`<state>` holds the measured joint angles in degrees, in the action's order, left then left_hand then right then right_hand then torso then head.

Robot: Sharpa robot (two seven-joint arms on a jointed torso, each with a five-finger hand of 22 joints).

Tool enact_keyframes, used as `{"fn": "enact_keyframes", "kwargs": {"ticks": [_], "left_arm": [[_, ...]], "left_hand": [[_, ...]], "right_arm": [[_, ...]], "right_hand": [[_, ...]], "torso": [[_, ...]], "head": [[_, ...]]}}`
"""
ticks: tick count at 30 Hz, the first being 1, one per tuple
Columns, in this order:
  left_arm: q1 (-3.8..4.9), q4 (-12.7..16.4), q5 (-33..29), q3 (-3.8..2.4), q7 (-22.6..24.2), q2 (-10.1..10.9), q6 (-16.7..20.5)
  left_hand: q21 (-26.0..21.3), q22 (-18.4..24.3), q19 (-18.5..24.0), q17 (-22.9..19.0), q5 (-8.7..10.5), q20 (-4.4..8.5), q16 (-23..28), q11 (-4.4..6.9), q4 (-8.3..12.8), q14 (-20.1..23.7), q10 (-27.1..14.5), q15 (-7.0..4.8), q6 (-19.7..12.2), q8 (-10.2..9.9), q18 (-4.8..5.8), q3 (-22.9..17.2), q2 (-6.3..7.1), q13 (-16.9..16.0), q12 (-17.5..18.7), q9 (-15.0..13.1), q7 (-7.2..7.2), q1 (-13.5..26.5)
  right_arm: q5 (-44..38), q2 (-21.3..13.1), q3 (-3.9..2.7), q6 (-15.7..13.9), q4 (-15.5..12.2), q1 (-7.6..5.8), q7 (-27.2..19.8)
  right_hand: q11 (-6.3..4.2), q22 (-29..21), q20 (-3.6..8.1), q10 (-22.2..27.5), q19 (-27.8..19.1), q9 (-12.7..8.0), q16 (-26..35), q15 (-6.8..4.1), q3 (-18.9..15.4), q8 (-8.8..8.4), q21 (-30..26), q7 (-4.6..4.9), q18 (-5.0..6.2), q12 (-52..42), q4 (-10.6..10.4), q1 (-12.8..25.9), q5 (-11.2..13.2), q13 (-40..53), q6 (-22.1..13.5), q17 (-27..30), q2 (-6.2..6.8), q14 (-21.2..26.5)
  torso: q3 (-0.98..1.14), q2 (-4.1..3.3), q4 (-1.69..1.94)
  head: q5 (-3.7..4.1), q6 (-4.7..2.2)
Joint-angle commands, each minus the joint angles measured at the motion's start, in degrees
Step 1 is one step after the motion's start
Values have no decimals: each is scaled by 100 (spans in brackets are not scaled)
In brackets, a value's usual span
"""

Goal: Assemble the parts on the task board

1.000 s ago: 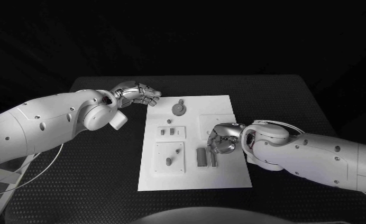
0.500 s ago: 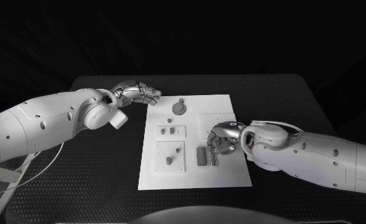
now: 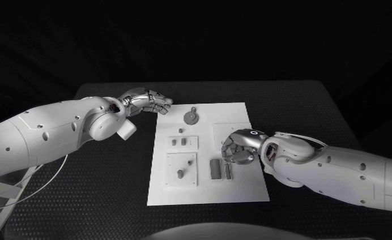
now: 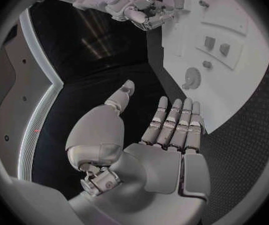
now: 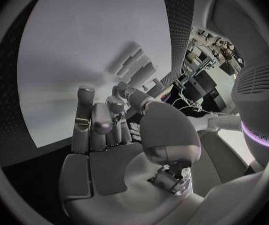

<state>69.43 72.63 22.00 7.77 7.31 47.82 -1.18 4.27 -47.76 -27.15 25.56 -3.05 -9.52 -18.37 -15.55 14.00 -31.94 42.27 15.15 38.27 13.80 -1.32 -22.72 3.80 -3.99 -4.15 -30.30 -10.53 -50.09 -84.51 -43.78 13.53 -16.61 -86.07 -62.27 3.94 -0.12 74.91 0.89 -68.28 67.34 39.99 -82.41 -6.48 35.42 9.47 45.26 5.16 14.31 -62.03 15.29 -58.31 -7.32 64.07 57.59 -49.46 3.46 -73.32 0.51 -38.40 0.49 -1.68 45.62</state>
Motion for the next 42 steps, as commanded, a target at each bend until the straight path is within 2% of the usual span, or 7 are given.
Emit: {"fn": "enact_keyframes", "kwargs": {"ticks": [1,6,13,20,24,31,42], "left_arm": [[3,-3,15,-3,125,-15,-34],[4,-119,0,-3,168,-52,159],[5,-179,-238,-6,538,-54,419],[47,-585,-345,-26,715,-168,333],[152,-925,-715,-44,845,-359,469],[239,-1354,-1721,-242,1021,-636,815],[232,-1766,-1287,-254,1069,-948,794]], "left_hand": [[-11,10,19,5,19,-2,33,4,28,38,-28,9,-35,24,45,-7,38,5,35,9,-313,3],[-2,7,3,13,19,2,20,11,19,16,-6,3,-36,26,38,-25,-22,-2,19,10,-321,-6],[8,4,-20,29,19,10,-10,46,54,-40,98,-14,-19,41,30,-36,-69,-23,-27,7,-292,-48],[134,-6,-366,120,15,108,-224,180,233,-447,404,-170,61,92,-66,-160,-223,-64,-137,-4,-248,-331],[97,79,-469,88,18,120,-151,262,214,-379,498,-236,93,110,-66,-126,-247,-58,-139,0,-187,-292],[-48,245,-413,-16,23,104,78,472,123,-26,176,-290,-227,-51,2,11,-247,27,63,74,113,-8],[-33,403,731,-506,21,-174,712,717,-125,1289,-1488,-222,-1075,-337,132,488,51,79,106,109,455,751]], "right_arm": [[1015,-13,-31,-1119,2,-87,-560],[2714,-3,-100,-1590,182,-250,-943],[4203,202,-432,-1206,922,-404,-1290],[5455,626,-850,-963,1968,-480,-1445],[6008,931,-1030,-306,2636,-487,-1660],[6765,1413,-1210,821,3512,-482,-2114],[6576,1452,-1297,1183,3740,-376,-2365]], "right_hand": [[75,83,-7,28,59,-87,30,93,28,-105,15,196,69,31,-186,167,-3,-8,-324,13,270,-31],[108,65,-7,112,59,-140,83,123,54,-167,-30,234,69,67,-466,367,6,-21,-429,37,379,-15],[119,73,-8,218,-7,-164,149,134,74,-182,-77,247,69,111,-440,340,13,-36,-466,60,330,31],[216,-77,-285,808,-762,-213,1028,224,146,-239,-634,340,-42,835,-175,336,12,-546,-640,466,124,658],[410,-435,-595,1461,-1786,-204,2401,467,301,-239,-1479,505,-271,1989,-35,437,7,-1465,-750,1104,13,1487],[850,-892,-1032,1919,-3621,-274,5036,1625,287,-298,-2776,523,-770,4083,86,509,17,-3475,-1143,2231,-151,3452],[955,-1055,-1247,2658,-4580,-497,6034,1780,-1070,-372,-3583,403,-1074,5307,90,1250,15,-4829,-1708,2791,-158,4409]], "torso": [[-10,10,7],[-12,26,14],[-8,90,19],[-53,268,23],[-68,406,14],[-88,533,10],[0,637,-21]], "head": [[20,-57],[33,-230],[77,-500],[162,-1012],[205,-1373],[157,-1979],[34,-2373]]}}
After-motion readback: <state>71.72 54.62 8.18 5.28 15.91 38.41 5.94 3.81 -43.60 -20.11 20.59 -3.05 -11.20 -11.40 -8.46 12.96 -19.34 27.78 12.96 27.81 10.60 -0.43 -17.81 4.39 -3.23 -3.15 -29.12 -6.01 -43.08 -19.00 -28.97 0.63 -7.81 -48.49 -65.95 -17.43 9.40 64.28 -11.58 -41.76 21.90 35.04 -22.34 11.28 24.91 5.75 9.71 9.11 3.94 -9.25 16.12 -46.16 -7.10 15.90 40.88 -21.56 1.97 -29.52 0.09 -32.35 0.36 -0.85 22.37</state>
